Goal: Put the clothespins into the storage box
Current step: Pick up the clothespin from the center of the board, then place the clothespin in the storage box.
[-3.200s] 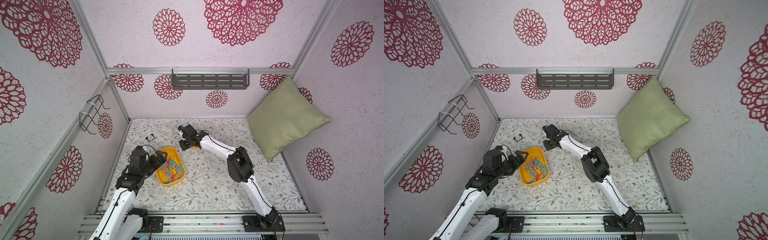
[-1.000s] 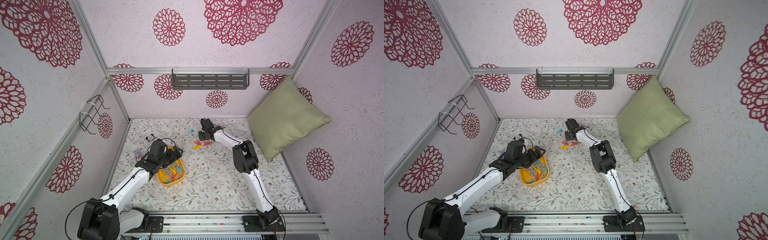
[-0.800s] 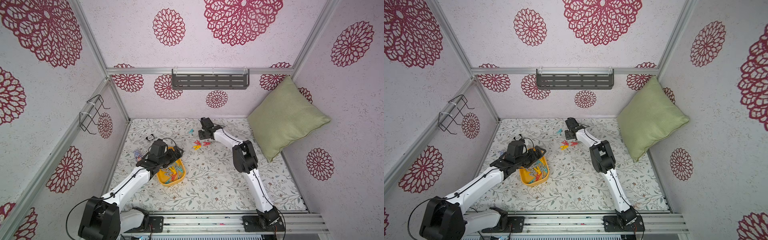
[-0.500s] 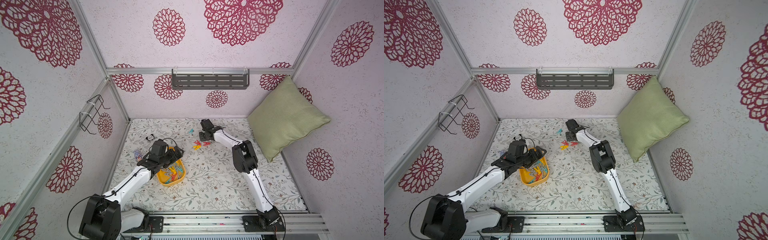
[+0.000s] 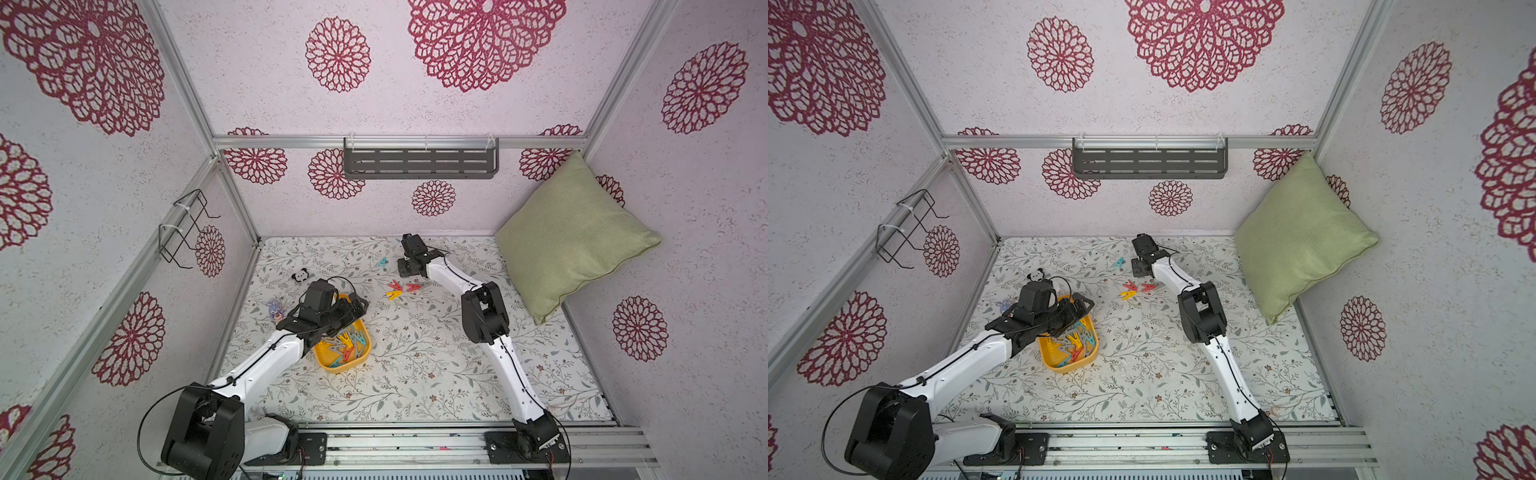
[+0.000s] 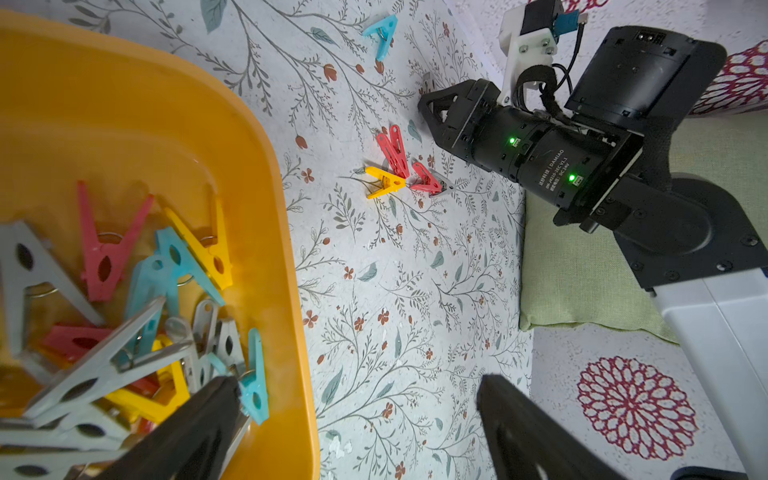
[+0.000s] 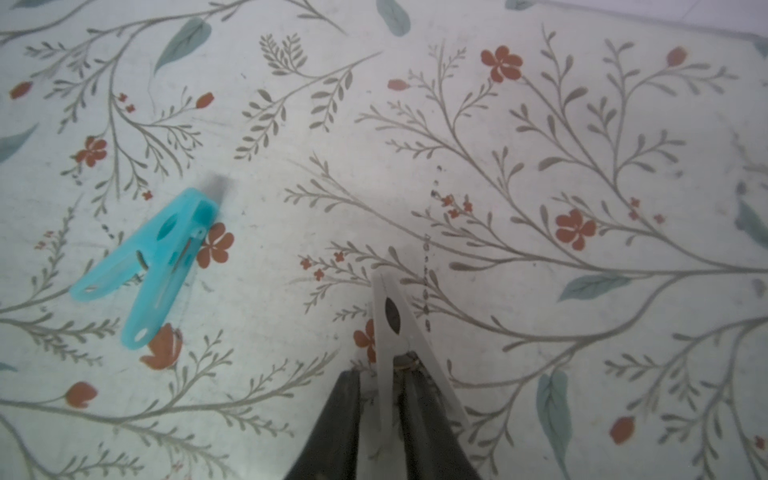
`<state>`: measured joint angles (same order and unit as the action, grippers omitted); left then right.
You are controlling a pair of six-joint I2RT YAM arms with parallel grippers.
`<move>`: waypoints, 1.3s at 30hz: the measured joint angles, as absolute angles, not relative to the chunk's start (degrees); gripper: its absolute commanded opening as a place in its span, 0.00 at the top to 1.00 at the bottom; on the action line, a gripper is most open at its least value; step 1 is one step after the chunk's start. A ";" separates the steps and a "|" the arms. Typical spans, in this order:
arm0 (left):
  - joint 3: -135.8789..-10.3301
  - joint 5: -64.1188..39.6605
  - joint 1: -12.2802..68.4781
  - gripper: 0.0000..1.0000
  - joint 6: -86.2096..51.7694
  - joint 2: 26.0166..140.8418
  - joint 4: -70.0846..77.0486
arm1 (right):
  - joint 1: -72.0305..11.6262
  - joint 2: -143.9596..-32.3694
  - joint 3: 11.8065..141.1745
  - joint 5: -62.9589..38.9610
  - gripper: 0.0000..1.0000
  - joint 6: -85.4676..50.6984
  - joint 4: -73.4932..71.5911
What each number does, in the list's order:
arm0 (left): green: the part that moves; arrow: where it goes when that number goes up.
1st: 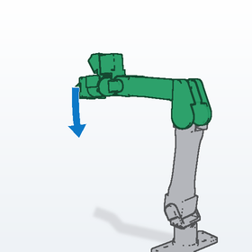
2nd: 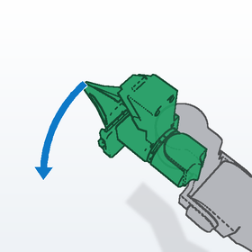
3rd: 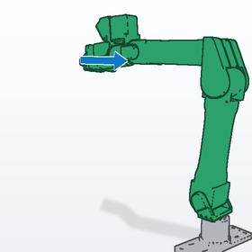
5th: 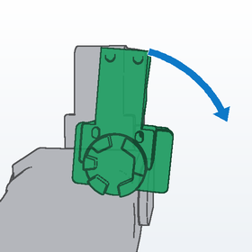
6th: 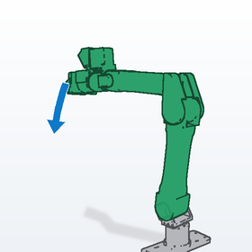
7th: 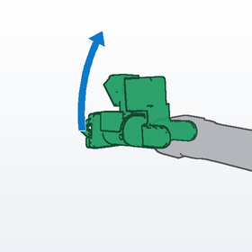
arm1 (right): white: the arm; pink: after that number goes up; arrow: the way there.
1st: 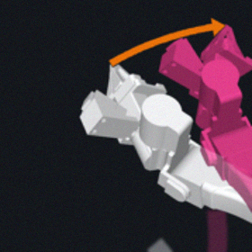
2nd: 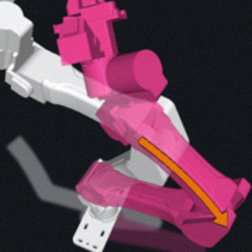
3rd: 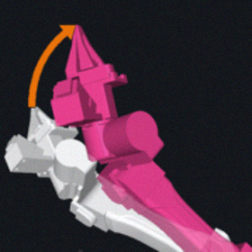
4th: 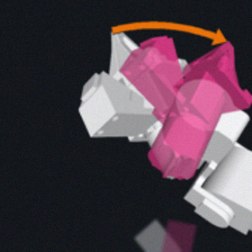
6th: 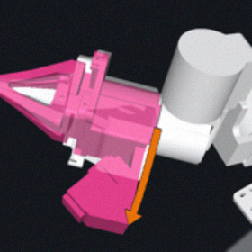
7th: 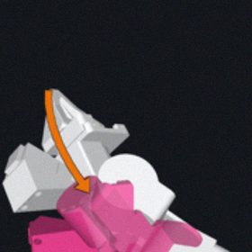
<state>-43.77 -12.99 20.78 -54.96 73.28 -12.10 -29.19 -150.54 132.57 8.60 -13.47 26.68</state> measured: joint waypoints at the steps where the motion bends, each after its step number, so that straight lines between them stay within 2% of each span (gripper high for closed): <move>1: -43.77 -12.99 20.78 0.03 -54.96 73.28 -12.03 | -29.19 -150.54 132.62 8.54 0.91 -13.52 26.68; 6: -43.77 -12.82 20.78 0.03 -55.11 72.75 -11.92 | -29.17 -150.54 132.57 8.08 0.98 -13.56 26.65; 15: -43.77 -9.54 20.38 0.03 -53.36 65.04 -15.70 | -31.16 -142.30 120.05 7.53 0.99 -12.95 24.58; 25: -41.69 -9.56 12.29 0.02 -51.00 56.75 -21.02 | -42.17 -127.44 108.44 5.45 0.99 -12.45 20.88; 36: -36.95 -12.43 -0.51 0.03 -48.93 53.19 -24.97 | -51.99 -120.84 99.55 -3.53 0.93 -12.78 15.27; 39: -35.62 -13.45 -2.48 0.02 -48.77 51.96 -25.30 | -53.32 -120.86 99.57 -5.52 0.82 -13.28 15.18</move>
